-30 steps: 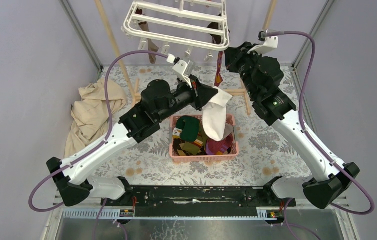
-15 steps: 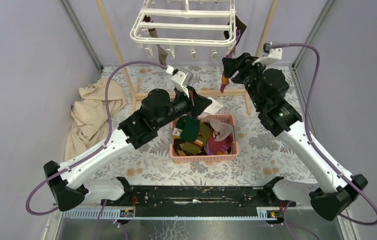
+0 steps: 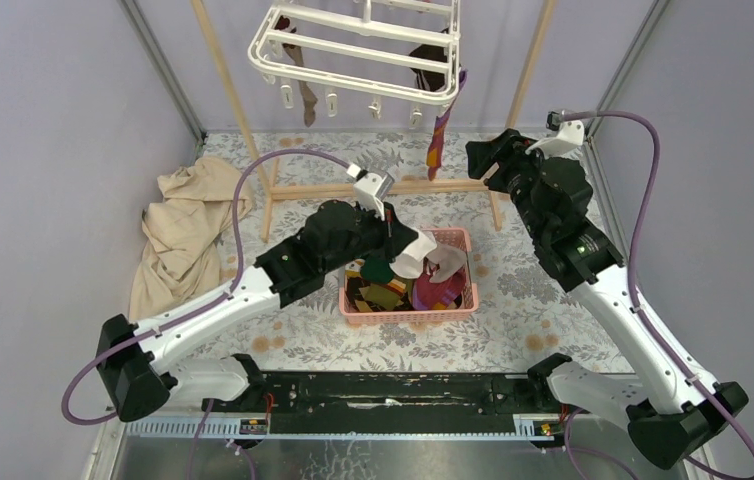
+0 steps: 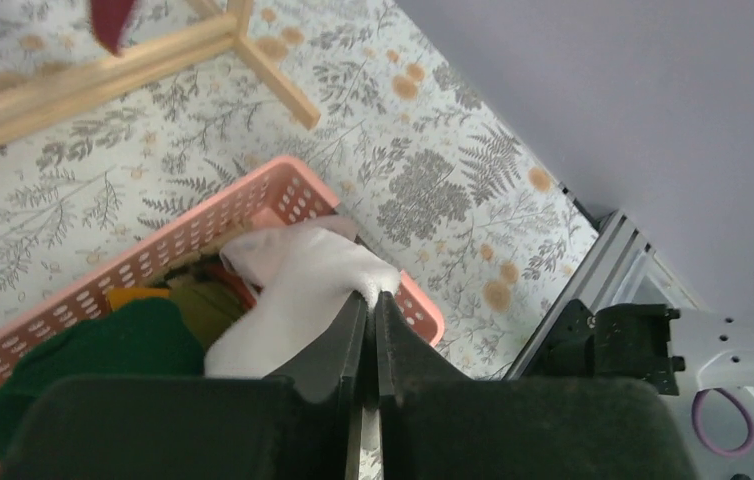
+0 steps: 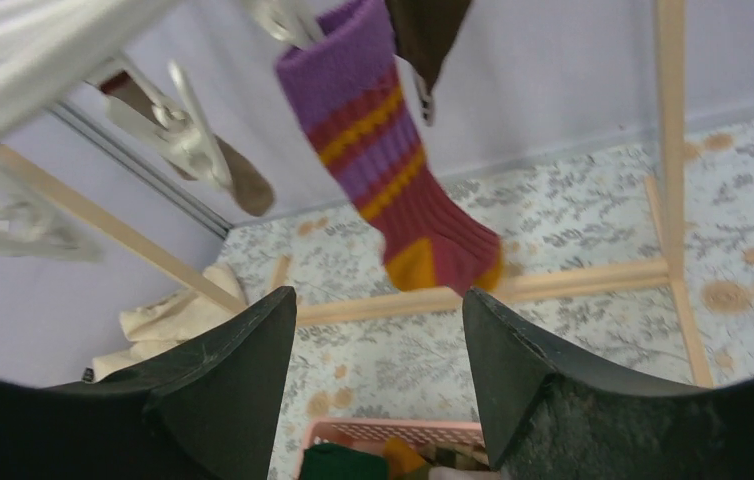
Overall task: Remove the socks clipped to the hanger
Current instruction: Place the sock in the bin.
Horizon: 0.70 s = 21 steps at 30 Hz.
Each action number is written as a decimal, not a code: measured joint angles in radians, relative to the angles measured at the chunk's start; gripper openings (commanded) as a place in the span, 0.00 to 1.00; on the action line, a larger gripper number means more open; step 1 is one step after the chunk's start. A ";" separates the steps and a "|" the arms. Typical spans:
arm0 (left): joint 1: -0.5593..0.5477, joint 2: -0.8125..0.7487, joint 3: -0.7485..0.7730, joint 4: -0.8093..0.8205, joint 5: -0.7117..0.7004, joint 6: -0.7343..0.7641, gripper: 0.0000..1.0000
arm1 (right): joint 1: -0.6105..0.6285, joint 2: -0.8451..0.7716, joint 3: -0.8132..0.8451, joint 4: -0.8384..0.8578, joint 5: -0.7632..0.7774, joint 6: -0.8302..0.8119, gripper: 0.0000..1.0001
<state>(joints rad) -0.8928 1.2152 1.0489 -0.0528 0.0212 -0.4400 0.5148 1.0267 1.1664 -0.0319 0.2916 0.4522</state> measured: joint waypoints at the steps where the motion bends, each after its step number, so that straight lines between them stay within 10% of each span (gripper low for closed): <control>1: -0.001 0.002 -0.016 0.005 0.000 -0.003 0.08 | -0.016 0.006 -0.004 -0.015 -0.011 0.008 0.70; 21: -0.021 0.129 -0.145 0.082 0.026 -0.021 0.98 | -0.053 0.077 -0.075 -0.206 -0.296 -0.015 0.73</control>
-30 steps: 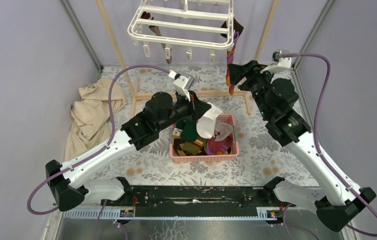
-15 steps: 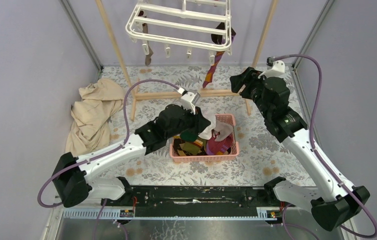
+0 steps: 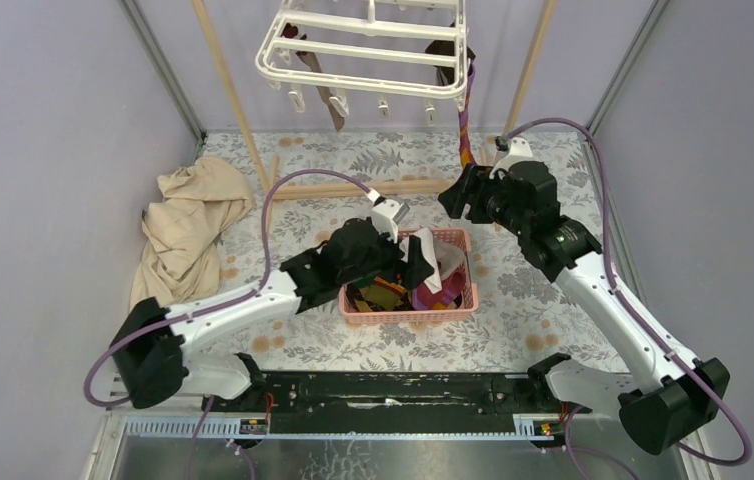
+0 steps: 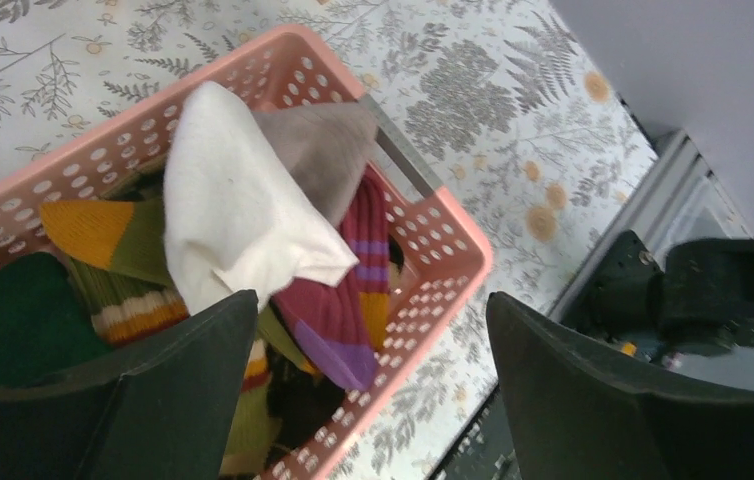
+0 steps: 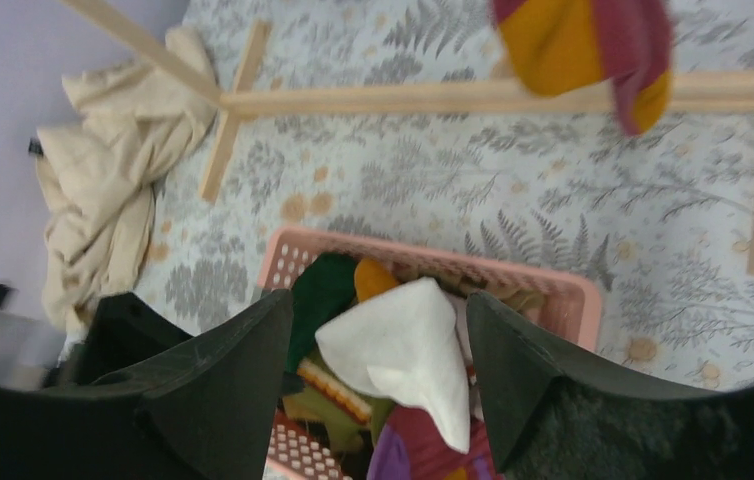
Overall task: Remove the socks clipped to the hanger
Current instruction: Place the sock in the bin.
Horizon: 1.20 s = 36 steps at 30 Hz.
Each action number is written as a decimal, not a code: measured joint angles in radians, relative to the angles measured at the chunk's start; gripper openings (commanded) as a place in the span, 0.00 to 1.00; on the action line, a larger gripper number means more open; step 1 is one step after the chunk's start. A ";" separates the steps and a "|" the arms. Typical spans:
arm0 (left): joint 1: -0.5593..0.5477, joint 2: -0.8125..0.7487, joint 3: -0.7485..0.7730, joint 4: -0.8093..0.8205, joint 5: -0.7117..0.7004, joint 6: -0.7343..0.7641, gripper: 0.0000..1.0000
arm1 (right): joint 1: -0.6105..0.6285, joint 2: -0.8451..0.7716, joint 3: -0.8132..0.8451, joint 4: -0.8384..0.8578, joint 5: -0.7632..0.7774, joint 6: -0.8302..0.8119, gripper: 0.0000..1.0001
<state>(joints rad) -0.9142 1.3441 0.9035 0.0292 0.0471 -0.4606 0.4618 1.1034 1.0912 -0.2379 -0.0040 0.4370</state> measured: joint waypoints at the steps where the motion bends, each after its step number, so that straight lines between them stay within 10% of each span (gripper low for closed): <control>1: -0.008 -0.022 -0.003 -0.013 -0.003 0.000 0.99 | 0.000 0.007 -0.002 -0.016 -0.034 -0.008 0.73; 14: -0.061 -0.395 -0.083 -0.190 -0.116 -0.056 0.99 | 0.165 0.062 -0.097 -0.071 -0.119 -0.062 0.73; 36: -0.089 -0.483 -0.177 -0.231 -0.183 -0.142 0.99 | 0.397 0.504 -0.180 0.061 0.155 -0.057 0.71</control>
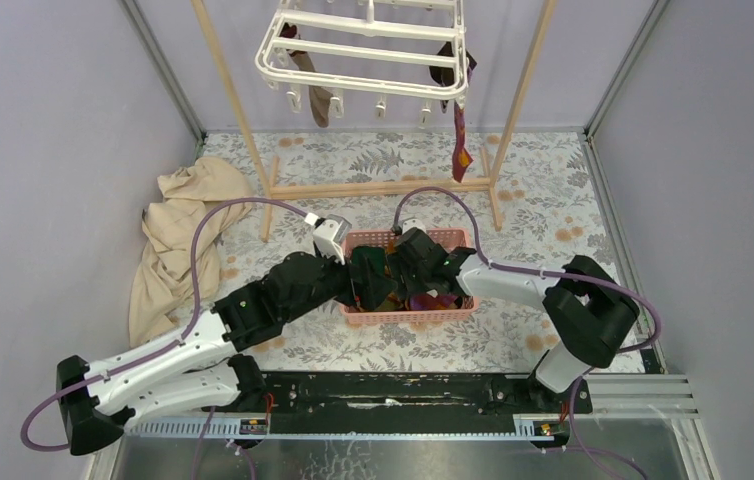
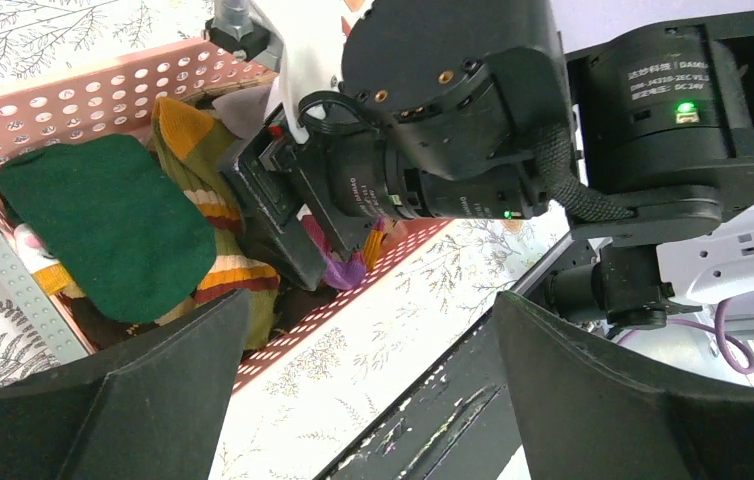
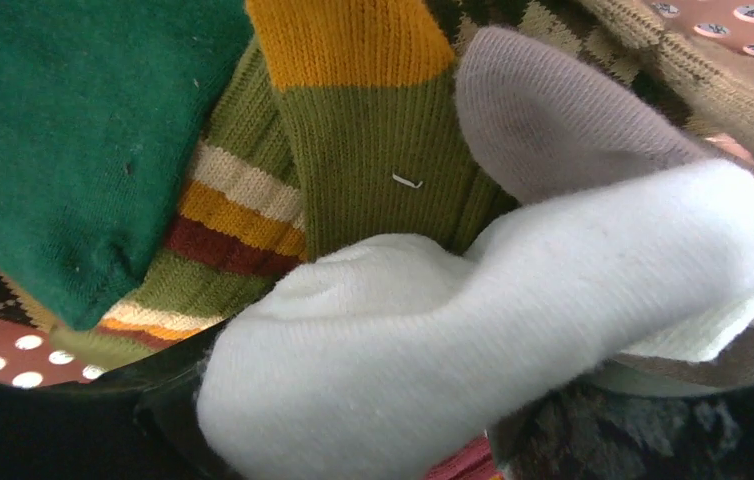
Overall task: Remove the socks clipped to the hanger
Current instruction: Place the sock in the bin, then remove the sock from the hanger.
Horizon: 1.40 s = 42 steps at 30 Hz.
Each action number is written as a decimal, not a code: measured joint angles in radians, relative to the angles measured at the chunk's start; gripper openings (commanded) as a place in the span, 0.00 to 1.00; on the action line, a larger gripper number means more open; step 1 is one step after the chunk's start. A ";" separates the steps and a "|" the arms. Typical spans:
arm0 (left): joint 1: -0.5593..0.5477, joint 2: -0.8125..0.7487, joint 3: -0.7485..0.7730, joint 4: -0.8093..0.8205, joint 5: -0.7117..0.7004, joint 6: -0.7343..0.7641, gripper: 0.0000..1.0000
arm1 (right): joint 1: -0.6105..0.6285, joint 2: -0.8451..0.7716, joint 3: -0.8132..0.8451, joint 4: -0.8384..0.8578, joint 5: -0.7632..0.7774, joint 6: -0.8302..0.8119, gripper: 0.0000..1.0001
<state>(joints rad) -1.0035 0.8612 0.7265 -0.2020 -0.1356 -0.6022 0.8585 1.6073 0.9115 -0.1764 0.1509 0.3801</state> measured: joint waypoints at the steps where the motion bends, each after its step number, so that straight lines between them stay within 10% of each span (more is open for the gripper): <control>1: -0.002 -0.003 -0.002 0.000 0.000 0.000 0.99 | 0.007 0.009 -0.002 0.006 0.012 0.003 0.71; 20: -0.004 -0.031 0.022 -0.029 -0.013 0.037 0.99 | 0.003 -0.431 0.149 -0.130 0.056 0.017 0.81; 31: -0.005 -0.079 0.047 -0.087 -0.046 0.058 0.99 | -0.497 -0.560 -0.038 0.019 -0.139 0.086 0.82; 42: -0.005 -0.065 0.061 -0.112 -0.056 0.060 0.99 | -0.580 -0.407 -0.101 0.420 -0.390 0.108 0.80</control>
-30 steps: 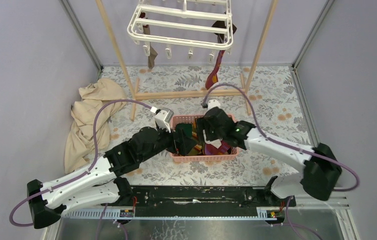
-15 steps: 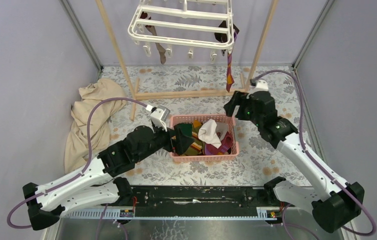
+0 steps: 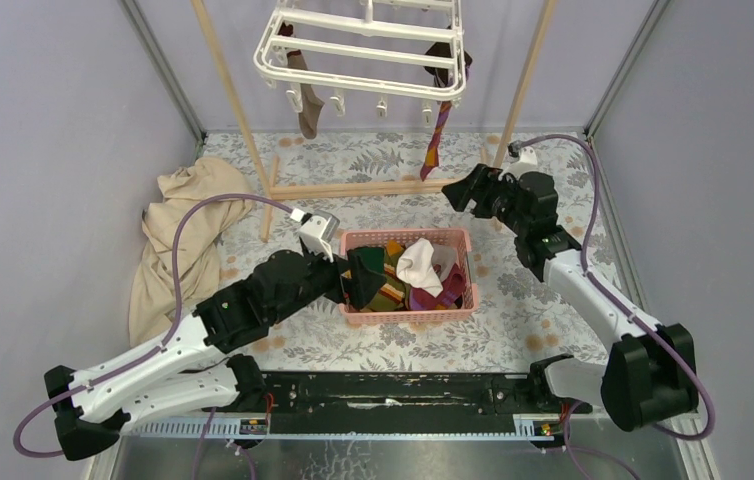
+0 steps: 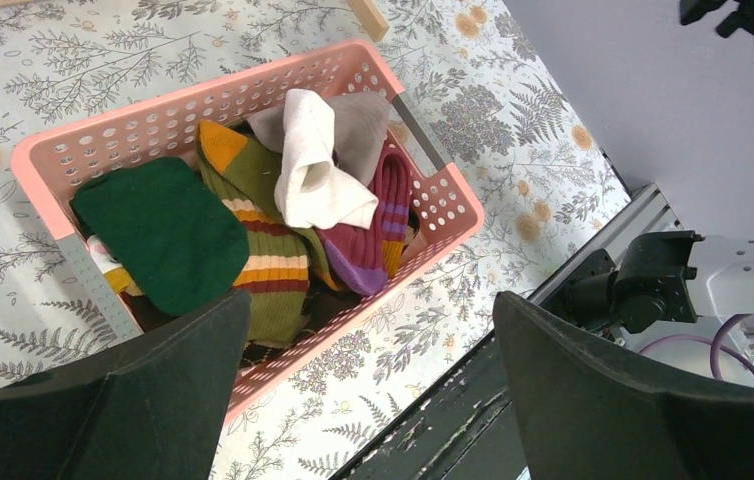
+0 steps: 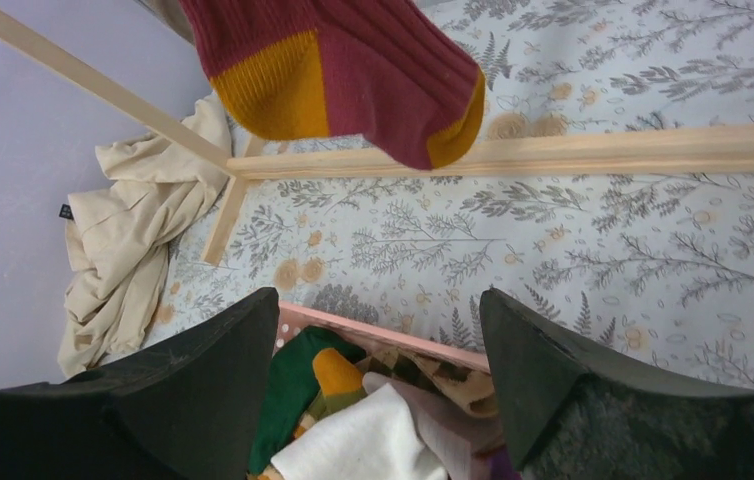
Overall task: Remove the socks clipped to the hanger
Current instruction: Remove the sock from the hanger.
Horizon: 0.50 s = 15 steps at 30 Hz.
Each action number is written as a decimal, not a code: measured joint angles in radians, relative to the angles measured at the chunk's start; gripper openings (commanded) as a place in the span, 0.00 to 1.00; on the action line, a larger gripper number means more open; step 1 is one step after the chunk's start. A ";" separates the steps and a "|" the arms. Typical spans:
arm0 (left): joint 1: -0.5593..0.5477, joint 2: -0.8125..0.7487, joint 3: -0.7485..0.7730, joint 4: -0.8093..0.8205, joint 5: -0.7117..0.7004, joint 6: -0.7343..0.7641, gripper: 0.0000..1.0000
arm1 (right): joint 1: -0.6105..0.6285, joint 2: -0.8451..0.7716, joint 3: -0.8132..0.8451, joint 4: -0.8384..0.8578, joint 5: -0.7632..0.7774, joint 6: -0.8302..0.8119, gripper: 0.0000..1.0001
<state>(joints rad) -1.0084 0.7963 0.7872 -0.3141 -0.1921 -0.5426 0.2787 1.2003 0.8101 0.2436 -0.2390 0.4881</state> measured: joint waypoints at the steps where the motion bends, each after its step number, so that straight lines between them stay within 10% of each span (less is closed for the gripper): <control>1: 0.000 0.002 0.006 -0.001 0.000 0.000 0.99 | 0.000 0.015 0.000 0.028 -0.005 -0.002 0.81; 15: 0.000 -0.005 0.017 -0.023 -0.008 -0.021 0.99 | 0.092 0.214 0.124 0.189 0.095 -0.096 0.81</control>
<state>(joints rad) -1.0084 0.7914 0.8040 -0.3374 -0.2005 -0.5632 0.3710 1.4147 0.9337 0.4328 -0.1436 0.3923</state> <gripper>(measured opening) 0.987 0.808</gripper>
